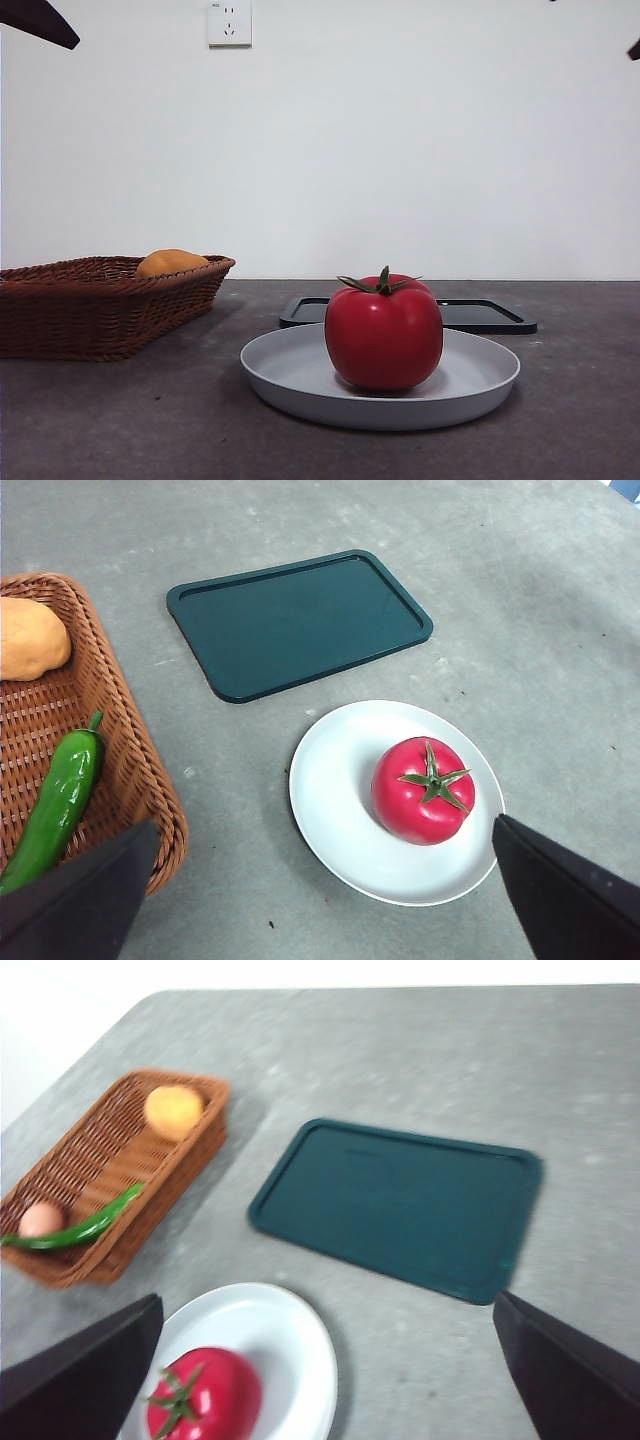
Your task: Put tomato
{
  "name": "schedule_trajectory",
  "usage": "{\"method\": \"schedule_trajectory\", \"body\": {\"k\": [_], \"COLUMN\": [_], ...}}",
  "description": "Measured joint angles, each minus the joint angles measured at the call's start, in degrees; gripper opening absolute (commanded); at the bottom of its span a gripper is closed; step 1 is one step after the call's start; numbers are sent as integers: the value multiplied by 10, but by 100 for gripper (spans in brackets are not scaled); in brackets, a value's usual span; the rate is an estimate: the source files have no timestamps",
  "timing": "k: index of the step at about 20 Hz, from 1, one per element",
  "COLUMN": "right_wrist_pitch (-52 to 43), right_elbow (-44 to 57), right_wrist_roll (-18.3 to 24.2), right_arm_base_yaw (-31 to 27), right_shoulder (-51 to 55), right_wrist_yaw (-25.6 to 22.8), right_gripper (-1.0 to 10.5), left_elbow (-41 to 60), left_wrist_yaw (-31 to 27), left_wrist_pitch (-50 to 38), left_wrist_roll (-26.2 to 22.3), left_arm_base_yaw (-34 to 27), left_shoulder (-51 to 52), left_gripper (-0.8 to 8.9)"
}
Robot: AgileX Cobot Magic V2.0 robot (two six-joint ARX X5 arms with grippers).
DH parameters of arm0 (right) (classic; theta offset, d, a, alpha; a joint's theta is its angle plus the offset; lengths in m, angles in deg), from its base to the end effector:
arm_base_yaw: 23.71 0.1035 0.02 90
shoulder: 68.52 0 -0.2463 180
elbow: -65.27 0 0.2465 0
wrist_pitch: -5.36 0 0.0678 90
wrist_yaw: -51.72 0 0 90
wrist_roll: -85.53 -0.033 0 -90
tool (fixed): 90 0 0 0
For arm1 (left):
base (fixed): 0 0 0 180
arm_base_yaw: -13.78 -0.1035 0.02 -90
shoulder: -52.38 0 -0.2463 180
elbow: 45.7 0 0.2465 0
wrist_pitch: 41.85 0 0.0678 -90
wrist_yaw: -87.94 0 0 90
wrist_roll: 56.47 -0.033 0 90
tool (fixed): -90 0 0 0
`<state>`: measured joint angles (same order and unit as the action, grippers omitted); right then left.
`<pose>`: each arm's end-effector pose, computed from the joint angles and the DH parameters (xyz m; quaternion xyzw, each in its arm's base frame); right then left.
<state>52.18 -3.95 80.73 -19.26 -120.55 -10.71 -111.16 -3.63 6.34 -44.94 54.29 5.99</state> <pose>0.1866 0.0298 0.3225 0.0901 0.2615 0.2559 0.9263 0.1307 -0.1105 0.3133 -0.0019 0.2659 -0.2974 0.9170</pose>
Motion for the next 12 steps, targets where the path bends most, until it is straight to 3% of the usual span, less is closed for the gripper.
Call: {"method": "schedule_trajectory", "body": {"k": [5, 12], "right_wrist_pitch": [-17, -31], "right_elbow": [0, -21], "right_wrist_roll": [-22, -50], "right_arm_base_yaw": [112, 262], "right_shoulder": [-42, -192], "right_wrist_yaw": [-44, -93], "right_gripper": [606, 607], "left_elbow": [0, 0], "left_wrist_yaw": [0, 0], "left_wrist_pitch": [2, 2], "left_wrist_roll": [0, 0], "left_arm_base_yaw": [0, 0], "left_shoulder": [0, 0], "left_gripper": [720, 720]}}
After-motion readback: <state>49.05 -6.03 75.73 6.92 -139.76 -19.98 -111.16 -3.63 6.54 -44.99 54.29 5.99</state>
